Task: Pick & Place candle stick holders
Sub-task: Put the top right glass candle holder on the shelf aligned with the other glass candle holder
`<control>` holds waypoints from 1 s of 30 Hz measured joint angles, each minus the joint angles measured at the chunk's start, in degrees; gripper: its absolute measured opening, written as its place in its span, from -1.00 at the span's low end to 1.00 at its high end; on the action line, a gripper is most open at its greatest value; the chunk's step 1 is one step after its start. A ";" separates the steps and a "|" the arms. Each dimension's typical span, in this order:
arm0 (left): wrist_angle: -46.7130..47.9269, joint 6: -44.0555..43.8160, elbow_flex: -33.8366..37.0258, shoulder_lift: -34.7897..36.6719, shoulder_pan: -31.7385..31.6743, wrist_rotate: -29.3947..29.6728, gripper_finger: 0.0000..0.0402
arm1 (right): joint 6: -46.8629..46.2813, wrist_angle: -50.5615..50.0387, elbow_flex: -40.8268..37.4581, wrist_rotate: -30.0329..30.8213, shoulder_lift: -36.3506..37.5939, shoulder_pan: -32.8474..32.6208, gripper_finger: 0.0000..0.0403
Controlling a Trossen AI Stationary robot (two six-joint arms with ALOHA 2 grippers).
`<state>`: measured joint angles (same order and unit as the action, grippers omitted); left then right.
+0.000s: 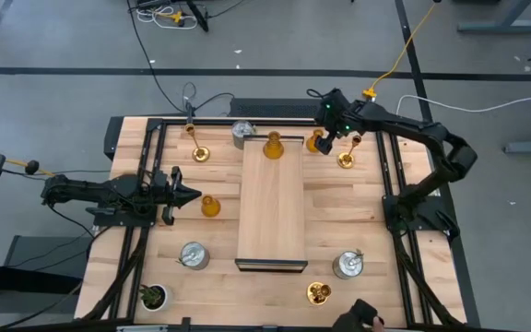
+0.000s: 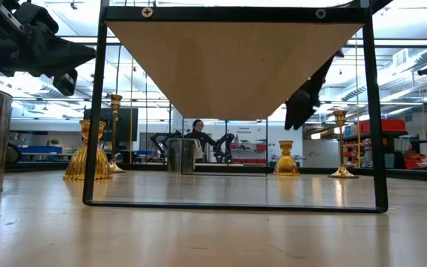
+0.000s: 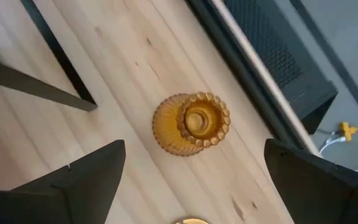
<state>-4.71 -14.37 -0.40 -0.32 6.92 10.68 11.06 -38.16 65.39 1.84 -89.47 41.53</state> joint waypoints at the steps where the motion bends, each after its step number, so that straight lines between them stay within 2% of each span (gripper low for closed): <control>1: 0.00 -0.01 -0.01 0.00 0.00 0.00 -0.95 | 0.13 0.33 0.00 -0.07 -0.75 0.38 0.92; 8: -0.01 -0.02 -0.02 0.00 0.01 0.00 -0.95 | 0.64 3.82 0.00 -1.76 -4.26 2.73 0.92; 13: 0.00 -0.01 -0.01 0.00 -0.01 0.00 -0.95 | 1.47 5.91 0.00 -5.22 -5.49 3.85 0.92; 30: -0.01 -0.01 -0.02 0.00 0.01 0.00 -0.95 | 1.49 7.46 0.00 -5.93 -7.72 4.51 0.88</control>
<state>-4.72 -14.38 -0.42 -0.32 6.93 10.68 12.56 -30.70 65.39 -4.09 -97.19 46.04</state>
